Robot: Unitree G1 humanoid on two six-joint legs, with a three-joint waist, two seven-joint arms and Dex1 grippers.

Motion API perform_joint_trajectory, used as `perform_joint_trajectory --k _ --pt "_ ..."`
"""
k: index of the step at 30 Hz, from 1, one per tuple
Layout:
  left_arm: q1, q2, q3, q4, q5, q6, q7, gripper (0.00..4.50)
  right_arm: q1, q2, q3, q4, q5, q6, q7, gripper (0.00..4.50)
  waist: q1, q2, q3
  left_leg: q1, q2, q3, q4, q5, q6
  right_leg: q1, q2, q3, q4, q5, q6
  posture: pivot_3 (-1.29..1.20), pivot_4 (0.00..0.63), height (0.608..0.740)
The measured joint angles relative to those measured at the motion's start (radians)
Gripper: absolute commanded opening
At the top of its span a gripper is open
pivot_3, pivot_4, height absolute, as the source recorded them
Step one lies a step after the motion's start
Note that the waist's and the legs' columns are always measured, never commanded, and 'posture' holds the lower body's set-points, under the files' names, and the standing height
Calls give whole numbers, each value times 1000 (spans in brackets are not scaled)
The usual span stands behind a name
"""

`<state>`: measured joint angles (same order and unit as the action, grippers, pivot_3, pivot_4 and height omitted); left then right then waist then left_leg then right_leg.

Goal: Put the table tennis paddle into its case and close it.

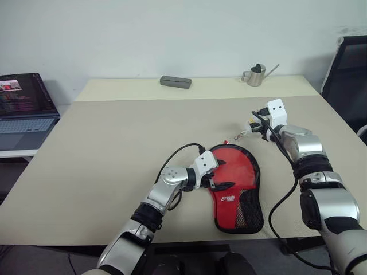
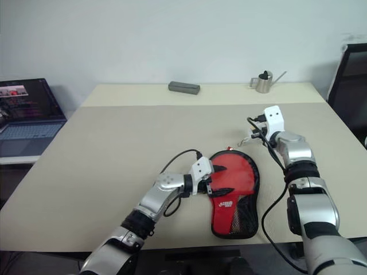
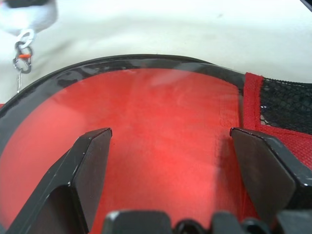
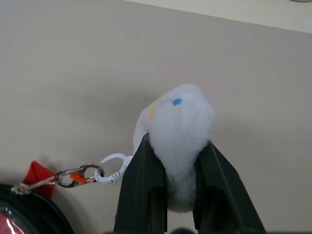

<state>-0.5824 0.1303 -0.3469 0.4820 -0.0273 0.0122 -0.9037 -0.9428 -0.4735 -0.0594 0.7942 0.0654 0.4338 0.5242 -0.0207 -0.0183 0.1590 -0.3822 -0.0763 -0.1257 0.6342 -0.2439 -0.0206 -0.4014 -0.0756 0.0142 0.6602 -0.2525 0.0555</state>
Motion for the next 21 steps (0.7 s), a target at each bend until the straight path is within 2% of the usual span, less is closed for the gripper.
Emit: perform_joint_trajectory --k 10,21 --pt "-15 -20 -11 37 5 -10 19 4246 240 -136 -75 -353 75 218 20 222 17 2 -1 3 0 -4 2 0 0 8 0 -4 -4 0 1 0 150 740" --pt "-43 -46 -31 77 19 -27 15 4246 515 -197 -206 -740 184 465 -2 222 35 4 -2 2 -1 -8 3 -2 3 15 -1 -9 -15 1 5 0 150 740"
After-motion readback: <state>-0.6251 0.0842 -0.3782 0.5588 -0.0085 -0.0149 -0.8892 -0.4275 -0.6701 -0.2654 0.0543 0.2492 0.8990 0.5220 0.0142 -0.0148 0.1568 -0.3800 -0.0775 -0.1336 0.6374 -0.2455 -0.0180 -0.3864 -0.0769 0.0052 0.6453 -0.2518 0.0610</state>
